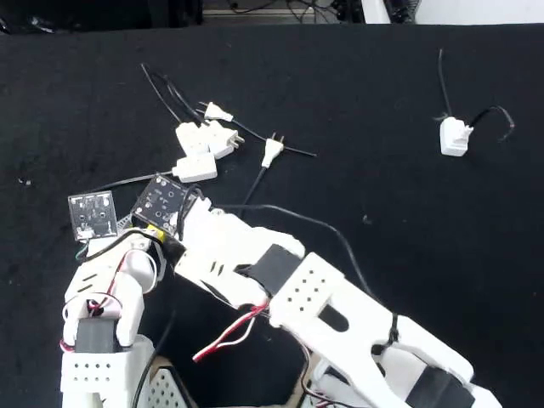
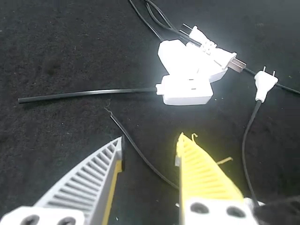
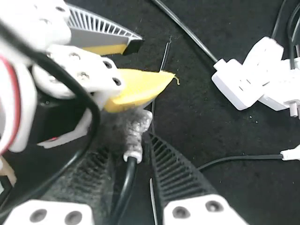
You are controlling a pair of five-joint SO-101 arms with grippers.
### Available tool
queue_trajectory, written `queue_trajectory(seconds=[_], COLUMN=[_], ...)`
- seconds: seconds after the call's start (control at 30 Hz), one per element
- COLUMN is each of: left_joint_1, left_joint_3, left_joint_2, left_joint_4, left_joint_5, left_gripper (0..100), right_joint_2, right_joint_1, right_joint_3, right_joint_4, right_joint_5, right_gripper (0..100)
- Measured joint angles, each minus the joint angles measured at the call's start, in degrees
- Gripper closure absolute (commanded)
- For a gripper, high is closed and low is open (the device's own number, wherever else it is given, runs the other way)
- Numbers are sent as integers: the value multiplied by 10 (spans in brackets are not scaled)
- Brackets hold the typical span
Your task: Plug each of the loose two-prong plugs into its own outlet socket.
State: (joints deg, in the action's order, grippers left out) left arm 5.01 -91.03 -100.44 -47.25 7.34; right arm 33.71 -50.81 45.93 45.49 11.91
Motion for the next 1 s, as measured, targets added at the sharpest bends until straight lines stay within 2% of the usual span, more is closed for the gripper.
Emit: queue_trajectory(seconds=[0.8,1.0], left_joint_1=[-4,-5], left_joint_3=[0,-1], left_joint_2=[0,8], left_joint_4=[0,-1], left_joint_5=[0,-2], left_gripper=[809,809], right_joint_2=[1,2], right_joint_1=[24,106], right_joint_3=[0,-1], right_joint_4=[0,24], right_joint_5=[-15,-15], right_gripper=[988,988])
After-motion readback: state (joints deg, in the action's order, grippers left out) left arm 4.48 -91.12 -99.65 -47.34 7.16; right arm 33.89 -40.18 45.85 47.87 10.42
